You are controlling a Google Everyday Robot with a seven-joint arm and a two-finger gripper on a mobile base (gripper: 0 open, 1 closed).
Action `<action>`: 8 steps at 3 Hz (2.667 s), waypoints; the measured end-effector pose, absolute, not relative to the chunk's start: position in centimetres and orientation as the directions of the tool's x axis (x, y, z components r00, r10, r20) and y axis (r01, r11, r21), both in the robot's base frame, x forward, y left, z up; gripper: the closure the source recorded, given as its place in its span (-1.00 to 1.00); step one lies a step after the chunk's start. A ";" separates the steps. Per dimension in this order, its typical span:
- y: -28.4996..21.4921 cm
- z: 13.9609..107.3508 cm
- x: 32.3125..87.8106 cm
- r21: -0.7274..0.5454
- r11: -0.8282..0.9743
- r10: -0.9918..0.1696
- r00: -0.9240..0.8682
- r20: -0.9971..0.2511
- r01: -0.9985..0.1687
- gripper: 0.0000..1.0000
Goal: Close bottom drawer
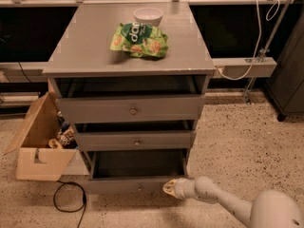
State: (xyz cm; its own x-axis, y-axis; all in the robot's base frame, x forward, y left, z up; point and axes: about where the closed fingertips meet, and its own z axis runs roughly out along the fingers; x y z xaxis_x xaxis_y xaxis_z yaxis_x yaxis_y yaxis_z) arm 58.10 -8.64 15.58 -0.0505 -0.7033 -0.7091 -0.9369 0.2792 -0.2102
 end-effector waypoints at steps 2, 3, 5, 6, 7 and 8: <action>-9.5 15.6 59.3 -0.268 0.256 -0.716 0.004 -0.698 -0.929 1.00; -10.3 15.9 60.8 -0.321 0.262 -0.717 0.039 -0.696 -0.910 1.00; -10.5 16.4 62.6 -0.374 0.273 -0.708 0.077 -0.702 -0.886 1.00; -7.9 16.7 63.8 -0.395 0.273 -0.663 0.126 -0.738 -0.877 1.00; -7.8 17.0 64.4 -0.408 0.276 -0.658 0.138 -0.740 -0.870 1.00; -7.9 17.9 66.7 -0.442 0.289 -0.647 0.167 -0.744 -0.849 1.00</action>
Offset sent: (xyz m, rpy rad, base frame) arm 0.0584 -0.0458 0.0162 -0.0768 -0.2646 0.0373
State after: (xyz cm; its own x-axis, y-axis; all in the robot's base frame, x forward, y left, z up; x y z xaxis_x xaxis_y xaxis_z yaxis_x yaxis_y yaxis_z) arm 66.67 -7.93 17.92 0.1665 -0.6473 -0.7438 -0.8492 0.2893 -0.4418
